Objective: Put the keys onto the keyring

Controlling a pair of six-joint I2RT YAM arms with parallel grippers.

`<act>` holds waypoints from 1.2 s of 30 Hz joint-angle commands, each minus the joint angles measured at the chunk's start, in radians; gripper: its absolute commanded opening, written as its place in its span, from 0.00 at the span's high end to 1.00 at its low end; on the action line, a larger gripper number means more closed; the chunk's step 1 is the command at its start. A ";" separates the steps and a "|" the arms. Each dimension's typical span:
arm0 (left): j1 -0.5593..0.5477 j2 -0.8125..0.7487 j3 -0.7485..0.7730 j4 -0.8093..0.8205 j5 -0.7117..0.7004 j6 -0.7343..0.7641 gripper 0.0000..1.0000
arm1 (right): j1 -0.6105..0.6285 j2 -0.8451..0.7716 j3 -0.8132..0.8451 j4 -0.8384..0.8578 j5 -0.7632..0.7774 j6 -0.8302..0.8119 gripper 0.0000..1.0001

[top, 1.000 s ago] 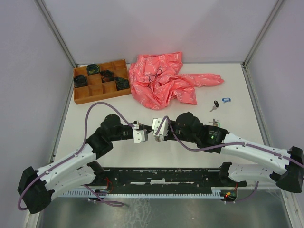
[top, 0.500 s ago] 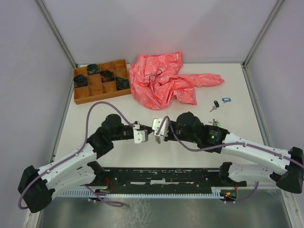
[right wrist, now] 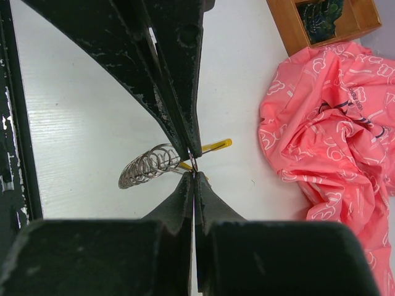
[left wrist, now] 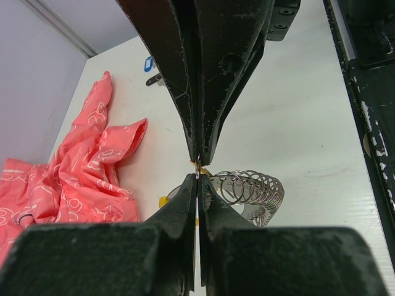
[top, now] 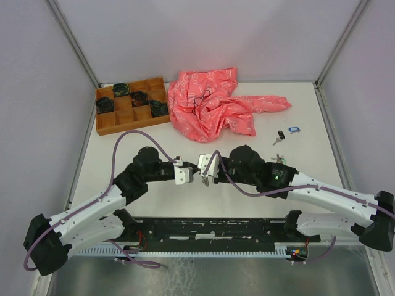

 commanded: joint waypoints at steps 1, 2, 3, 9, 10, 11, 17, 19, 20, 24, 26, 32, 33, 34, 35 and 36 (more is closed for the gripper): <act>-0.010 0.011 0.047 -0.005 -0.009 -0.016 0.97 | 0.005 -0.020 0.065 0.088 -0.045 0.017 0.99; -0.014 0.011 0.048 -0.009 -0.014 -0.014 0.97 | 0.005 -0.013 0.066 0.087 -0.046 0.017 0.99; -0.018 0.011 0.050 -0.015 -0.018 -0.010 0.97 | 0.004 -0.008 0.066 0.087 -0.050 0.017 0.99; -0.033 0.011 0.056 -0.034 -0.026 0.002 0.97 | 0.002 0.018 0.073 0.087 -0.068 0.016 0.99; -0.034 0.011 0.057 -0.033 -0.026 0.002 0.97 | 0.001 0.020 0.074 0.086 -0.075 0.016 0.99; -0.034 0.010 0.057 -0.033 -0.027 0.003 0.97 | -0.001 0.019 0.076 0.086 -0.083 0.015 0.99; -0.054 0.012 0.059 -0.036 -0.058 -0.001 0.97 | -0.046 0.018 0.078 0.081 -0.141 0.029 0.99; -0.080 0.019 0.064 -0.035 -0.098 -0.017 0.97 | -0.062 0.014 0.075 0.082 -0.173 0.034 0.99; -0.102 0.021 0.068 -0.035 -0.118 -0.025 0.97 | -0.070 0.010 0.072 0.084 -0.186 0.032 0.99; -0.153 0.028 0.085 -0.062 -0.207 -0.017 0.97 | -0.090 0.010 0.081 0.045 -0.223 0.006 0.99; -0.163 0.030 0.093 -0.085 -0.236 -0.003 0.97 | -0.096 0.015 0.101 0.012 -0.249 0.002 0.99; -0.172 0.031 0.100 -0.079 -0.234 -0.011 0.97 | -0.098 0.031 0.111 -0.002 -0.274 -0.004 0.99; -0.172 0.033 0.099 -0.072 -0.229 -0.021 0.97 | -0.098 0.034 0.113 -0.004 -0.279 -0.008 0.98; -0.174 0.031 0.095 -0.059 -0.223 -0.034 0.97 | -0.098 0.036 0.114 -0.004 -0.284 -0.011 0.98; -0.173 0.030 0.088 -0.041 -0.217 -0.050 0.97 | -0.098 0.037 0.116 -0.007 -0.287 -0.015 0.98; -0.175 0.031 0.080 -0.022 -0.216 -0.067 0.97 | -0.098 0.038 0.118 -0.010 -0.289 -0.020 0.98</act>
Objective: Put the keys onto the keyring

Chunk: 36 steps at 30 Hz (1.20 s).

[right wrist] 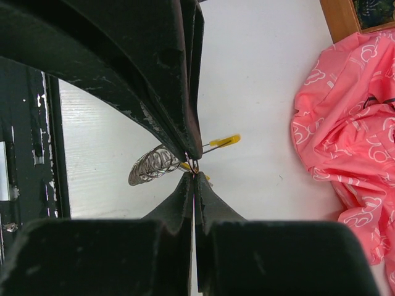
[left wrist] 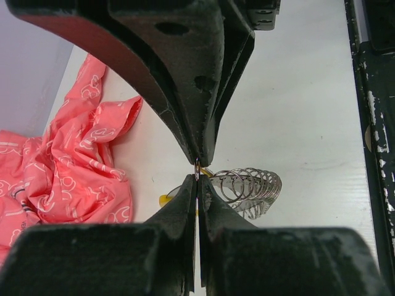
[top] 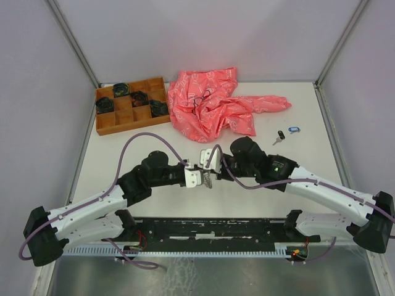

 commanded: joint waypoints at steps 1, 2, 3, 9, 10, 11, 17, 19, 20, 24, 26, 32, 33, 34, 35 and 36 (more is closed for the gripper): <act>-0.021 0.008 0.018 0.096 0.026 -0.078 0.97 | 0.008 0.005 0.072 0.101 -0.090 -0.022 0.98; -0.027 0.013 0.017 0.098 0.006 -0.086 0.97 | 0.008 0.005 0.075 0.098 -0.085 -0.029 0.98; -0.036 0.018 0.013 0.099 -0.013 -0.090 0.97 | 0.008 0.005 0.079 0.089 -0.079 -0.037 0.98; -0.051 0.005 -0.088 0.318 -0.011 -0.195 0.97 | 0.008 0.013 0.089 0.056 -0.085 -0.058 0.94; -0.050 0.003 -0.108 0.353 -0.014 -0.210 0.97 | 0.008 0.013 0.090 0.051 -0.089 -0.060 0.93; -0.051 0.002 -0.124 0.378 -0.020 -0.218 0.97 | 0.007 0.013 0.089 0.044 -0.092 -0.062 0.93; -0.051 -0.001 -0.218 0.507 -0.038 -0.250 0.97 | -0.002 0.014 0.102 -0.029 -0.108 -0.078 0.88; -0.051 -0.003 -0.244 0.551 -0.043 -0.262 0.97 | -0.006 0.013 0.104 -0.046 -0.114 -0.080 0.85; -0.050 -0.002 -0.255 0.569 -0.049 -0.265 0.97 | -0.008 0.013 0.107 -0.055 -0.116 -0.080 0.84; -0.050 -0.003 -0.293 0.610 -0.077 -0.266 0.97 | -0.018 -0.003 0.111 -0.085 -0.115 -0.088 0.77; -0.049 -0.004 -0.307 0.629 -0.079 -0.273 0.97 | -0.029 -0.014 0.109 -0.104 -0.112 -0.092 0.74; -0.051 -0.030 -0.328 0.660 -0.081 -0.294 0.97 | -0.070 -0.045 0.068 -0.120 -0.167 -0.101 0.72; -0.050 -0.034 -0.329 0.660 -0.081 -0.295 0.97 | -0.070 -0.048 0.061 -0.116 -0.188 -0.097 0.71; -0.050 -0.034 -0.328 0.660 -0.081 -0.297 0.97 | -0.070 -0.049 0.055 -0.109 -0.202 -0.090 0.71; -0.051 -0.035 -0.328 0.661 -0.081 -0.299 0.97 | -0.071 -0.049 0.048 -0.103 -0.210 -0.086 0.70; -0.051 -0.034 -0.326 0.664 -0.081 -0.301 0.97 | -0.071 -0.049 0.040 -0.094 -0.216 -0.078 0.70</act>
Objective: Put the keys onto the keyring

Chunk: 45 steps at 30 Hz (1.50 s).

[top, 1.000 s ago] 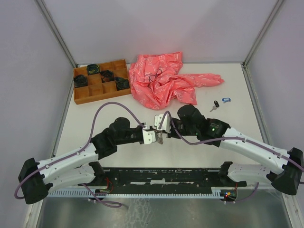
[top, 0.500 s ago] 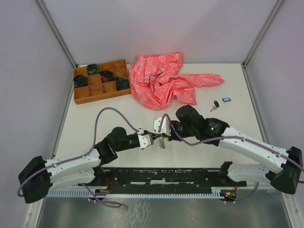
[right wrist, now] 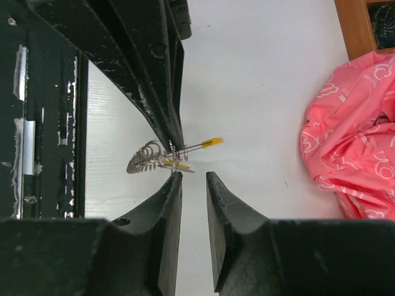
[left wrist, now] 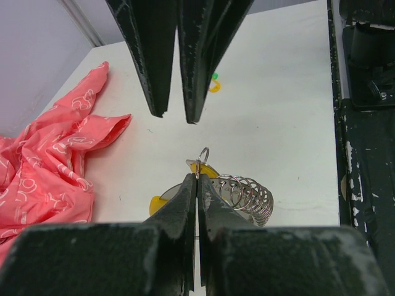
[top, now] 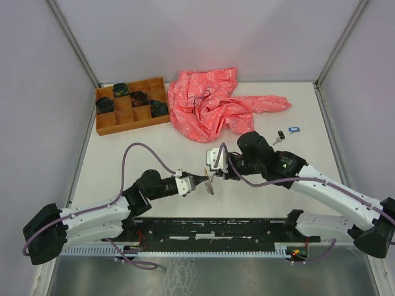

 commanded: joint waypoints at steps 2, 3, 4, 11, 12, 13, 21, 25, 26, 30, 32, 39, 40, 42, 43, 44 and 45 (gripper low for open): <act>-0.005 -0.023 0.007 0.115 -0.020 -0.052 0.97 | -0.001 -0.021 -0.036 0.051 -0.079 0.021 0.69; -0.004 -0.024 0.009 0.118 -0.022 -0.057 0.97 | -0.001 -0.020 -0.044 0.059 -0.082 0.027 0.69; -0.005 -0.024 0.011 0.120 -0.024 -0.060 0.97 | -0.001 -0.022 -0.054 0.069 -0.085 0.031 0.69; -0.004 -0.024 0.013 0.130 -0.038 -0.069 0.97 | 0.000 -0.050 -0.120 0.137 -0.052 0.055 0.70; -0.005 -0.023 0.012 0.134 -0.036 -0.071 0.97 | -0.001 -0.051 -0.122 0.140 -0.045 0.057 0.71; -0.004 -0.020 0.013 0.136 -0.037 -0.072 0.97 | -0.002 -0.049 -0.124 0.143 -0.040 0.057 0.72; -0.004 -0.016 0.015 0.147 -0.027 -0.078 0.97 | -0.003 -0.046 -0.131 0.175 -0.009 0.076 0.75; -0.005 -0.013 0.014 0.152 -0.023 -0.081 0.97 | -0.005 -0.044 -0.129 0.172 0.001 0.079 0.80; -0.005 -0.013 0.014 0.153 -0.023 -0.081 0.97 | -0.005 -0.043 -0.126 0.171 0.003 0.079 0.83; -0.005 -0.007 0.022 0.142 -0.023 -0.077 0.97 | -0.005 -0.041 -0.111 0.159 -0.001 0.081 0.98; -0.004 0.004 0.033 0.122 -0.019 -0.073 0.97 | -0.005 -0.042 -0.100 0.155 -0.008 0.084 0.99; -0.006 0.040 0.074 0.072 -0.018 -0.066 0.97 | -0.005 -0.041 -0.069 0.143 -0.035 0.082 0.99; -0.007 0.043 0.078 0.068 -0.020 -0.062 0.97 | -0.005 -0.038 -0.065 0.141 -0.035 0.081 0.99; -0.007 0.048 0.086 0.063 -0.021 -0.058 0.97 | -0.005 -0.031 -0.059 0.133 -0.033 0.078 0.99; -0.010 0.049 0.090 0.058 -0.019 -0.055 0.97 | -0.005 -0.027 -0.058 0.131 -0.032 0.078 0.99; -0.012 0.052 0.094 0.052 -0.018 -0.052 0.97 | -0.005 -0.023 -0.056 0.129 -0.031 0.077 0.99; -0.014 0.056 0.101 0.041 -0.017 -0.046 0.97 | -0.005 -0.019 -0.055 0.130 -0.032 0.077 0.99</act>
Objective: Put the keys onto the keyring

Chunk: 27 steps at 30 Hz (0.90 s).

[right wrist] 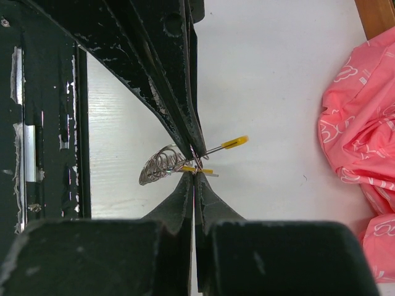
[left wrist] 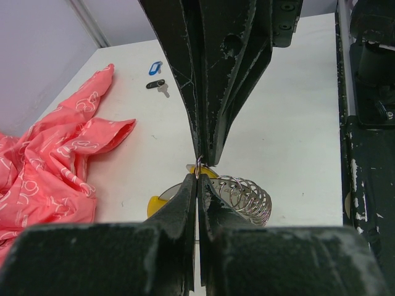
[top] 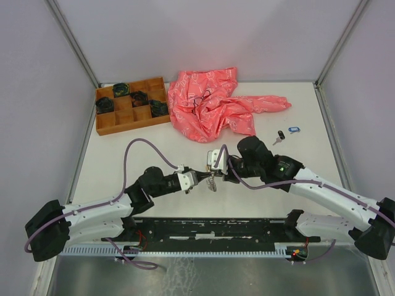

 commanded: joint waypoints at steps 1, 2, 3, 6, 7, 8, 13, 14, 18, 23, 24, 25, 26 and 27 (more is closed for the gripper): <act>-0.014 0.013 0.063 0.002 0.006 -0.002 0.97 | 0.002 0.005 0.064 0.028 -0.022 0.005 0.99; -0.015 0.016 0.065 -0.002 0.005 0.000 0.97 | 0.002 0.005 0.065 0.028 -0.021 0.004 0.99; -0.016 0.017 0.068 -0.005 0.004 0.001 0.97 | 0.000 0.004 0.066 0.027 -0.020 0.003 0.99; -0.016 0.018 0.070 -0.017 -0.009 -0.003 0.97 | 0.003 0.004 0.077 0.014 -0.018 -0.007 0.99; -0.016 0.018 0.074 -0.027 -0.015 -0.005 0.97 | 0.003 0.004 0.078 0.009 -0.016 -0.009 0.99; -0.017 0.017 0.077 -0.035 -0.020 -0.008 0.97 | 0.003 0.004 0.081 0.005 -0.015 -0.013 0.99; -0.019 0.020 0.120 -0.126 -0.039 -0.017 0.97 | 0.007 0.004 0.084 -0.006 -0.005 -0.022 0.99; -0.022 0.023 0.131 -0.148 -0.045 -0.008 0.97 | 0.010 0.006 0.085 -0.008 -0.001 -0.026 0.99; -0.031 0.033 0.162 -0.222 -0.063 0.014 0.97 | 0.017 0.015 0.094 -0.020 0.010 -0.033 0.99; -0.039 0.040 0.184 -0.280 -0.080 0.037 0.97 | 0.021 0.020 0.101 -0.028 0.028 -0.038 0.99; -0.039 0.041 0.188 -0.287 -0.083 0.038 0.97 | 0.023 0.023 0.103 -0.030 0.030 -0.039 0.99; -0.040 0.042 0.191 -0.294 -0.083 0.040 0.97 | 0.025 0.024 0.104 -0.032 0.032 -0.041 0.99; -0.042 0.044 0.197 -0.307 -0.084 0.044 0.97 | 0.027 0.025 0.105 -0.032 0.036 -0.042 0.99; -0.044 0.045 0.203 -0.320 -0.088 0.048 0.97 | 0.029 0.028 0.106 -0.032 0.040 -0.044 0.99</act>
